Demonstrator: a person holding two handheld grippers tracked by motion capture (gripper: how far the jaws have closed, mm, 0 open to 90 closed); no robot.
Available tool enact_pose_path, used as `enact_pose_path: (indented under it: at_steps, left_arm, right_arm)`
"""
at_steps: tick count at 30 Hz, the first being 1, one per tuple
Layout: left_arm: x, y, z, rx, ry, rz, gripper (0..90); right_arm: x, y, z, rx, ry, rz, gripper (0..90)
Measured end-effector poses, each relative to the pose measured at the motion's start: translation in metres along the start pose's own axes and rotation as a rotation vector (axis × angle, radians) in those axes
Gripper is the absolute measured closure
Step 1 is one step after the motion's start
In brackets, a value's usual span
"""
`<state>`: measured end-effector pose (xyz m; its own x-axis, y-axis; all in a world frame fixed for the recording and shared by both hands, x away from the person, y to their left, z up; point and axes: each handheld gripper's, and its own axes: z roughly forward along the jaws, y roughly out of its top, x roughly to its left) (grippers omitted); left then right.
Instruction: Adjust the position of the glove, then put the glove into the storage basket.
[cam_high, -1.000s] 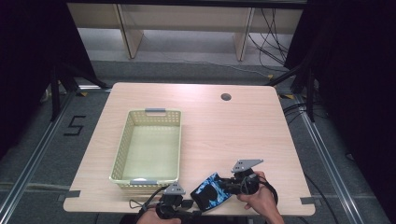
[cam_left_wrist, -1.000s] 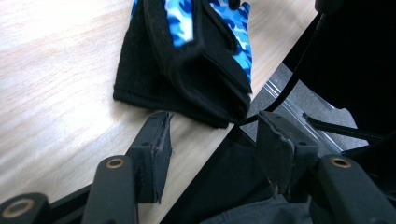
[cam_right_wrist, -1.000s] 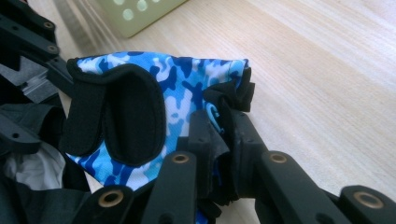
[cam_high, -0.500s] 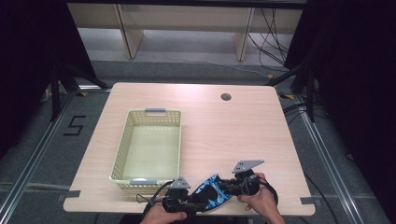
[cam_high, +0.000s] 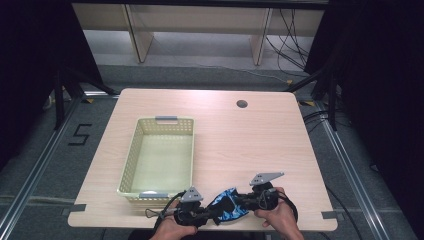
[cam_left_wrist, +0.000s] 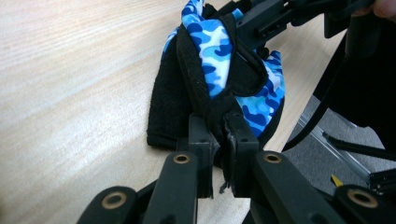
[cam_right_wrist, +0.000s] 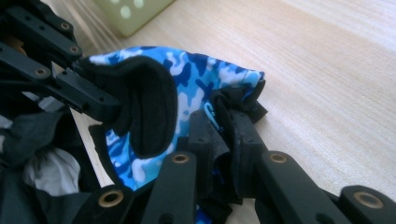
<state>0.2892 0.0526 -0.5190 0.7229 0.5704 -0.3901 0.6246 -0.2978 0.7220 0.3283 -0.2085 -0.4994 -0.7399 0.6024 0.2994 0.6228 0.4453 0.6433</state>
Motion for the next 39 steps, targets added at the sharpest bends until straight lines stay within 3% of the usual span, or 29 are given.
enact_pose_path:
  at_steps: [3, 5, 7, 9, 11, 12, 15, 17, 20, 21, 22, 24, 25, 29, 30, 31, 34, 37, 38, 39]
  left_arm:
    - [-0.001, 0.002, -0.001, -0.019, 0.022, -0.001, 83.1]
    - [0.0, 0.004, -0.003, -0.022, 0.002, -0.004, 83.1]
    - [0.0, 0.007, -0.007, -0.025, 0.0, 0.017, 83.2]
    - [-0.002, 0.009, -0.01, -0.035, -0.002, 0.026, 83.2]
    - [-0.003, 0.011, -0.013, -0.045, -0.006, 0.022, 83.2]
    - [-0.002, 0.013, -0.014, -0.044, -0.018, 0.023, 83.1]
    - [-0.003, 0.013, -0.018, -0.059, -0.016, 0.028, 83.2]
    - [-0.003, 0.014, -0.021, -0.046, -0.028, 0.039, 83.1]
    - [-0.004, 0.014, -0.025, -0.053, -0.034, 0.048, 83.1]
    - [-0.004, 0.014, -0.026, -0.058, -0.036, 0.047, 83.1]
    - [-0.004, 0.014, -0.028, -0.055, -0.039, 0.039, 83.1]
    - [-0.005, 0.014, -0.032, -0.051, -0.044, 0.048, 83.0]
    - [-0.006, 0.015, -0.034, -0.055, -0.046, 0.053, 83.0]
    - [-0.008, 0.021, -0.045, -0.063, -0.059, 0.055, 83.0]
    - [-0.009, 0.022, -0.048, -0.075, -0.059, 0.046, 83.0]
    - [-0.01, 0.024, -0.051, -0.073, -0.067, 0.047, 83.0]
    - [-0.01, 0.029, -0.059, -0.088, -0.061, 0.07, 83.0]
    - [-0.01, 0.032, -0.066, -0.088, -0.053, 0.052, 83.0]
    - [-0.009, 0.034, -0.068, -0.102, -0.052, 0.045, 83.0]
    - [-0.007, 0.036, -0.072, -0.09, -0.056, 0.064, 83.0]
  right_arm:
    - [0.002, 0.0, -0.003, -0.023, 0.009, 0.032, 81.6]
    - [0.001, 0.0, -0.006, -0.043, 0.01, 0.023, 81.6]
    - [0.003, 0.0, -0.01, -0.056, 0.028, 0.065, 81.6]
    - [0.003, 0.0, -0.012, -0.091, 0.035, 0.038, 81.6]
    - [0.006, 0.0, -0.017, -0.098, 0.015, 0.047, 81.6]
    - [0.007, 0.0, -0.017, -0.121, 0.038, 0.053, 81.6]
    - [0.012, -0.001, -0.021, -0.128, 0.035, 0.062, 81.6]
    - [0.019, -0.002, -0.023, -0.131, 0.032, 0.095, 81.6]
    - [0.019, -0.004, -0.024, -0.165, 0.025, 0.048, 81.6]
    - [0.024, -0.004, -0.027, -0.147, 0.029, 0.086, 81.6]
    - [0.024, -0.005, -0.026, -0.18, 0.035, 0.051, 81.6]
    - [0.03, -0.005, -0.029, -0.173, 0.035, 0.082, 81.6]
    - [0.029, -0.005, -0.03, -0.189, 0.029, 0.042, 81.6]
    - [0.038, 0.0, -0.035, -0.215, 0.038, 0.046, 81.6]
    - [0.042, 0.001, -0.038, -0.22, 0.043, 0.073, 81.6]
    - [0.04, 0.003, -0.039, -0.236, 0.021, 0.02, 81.6]
    - [0.048, 0.007, -0.044, -0.25, 0.033, 0.029, 81.6]
    - [0.054, 0.013, -0.046, -0.257, 0.036, 0.033, 81.6]
    - [0.056, 0.016, -0.047, -0.248, 0.028, 0.03, 81.6]
    - [0.056, 0.019, -0.047, -0.259, 0.023, 0.005, 81.6]
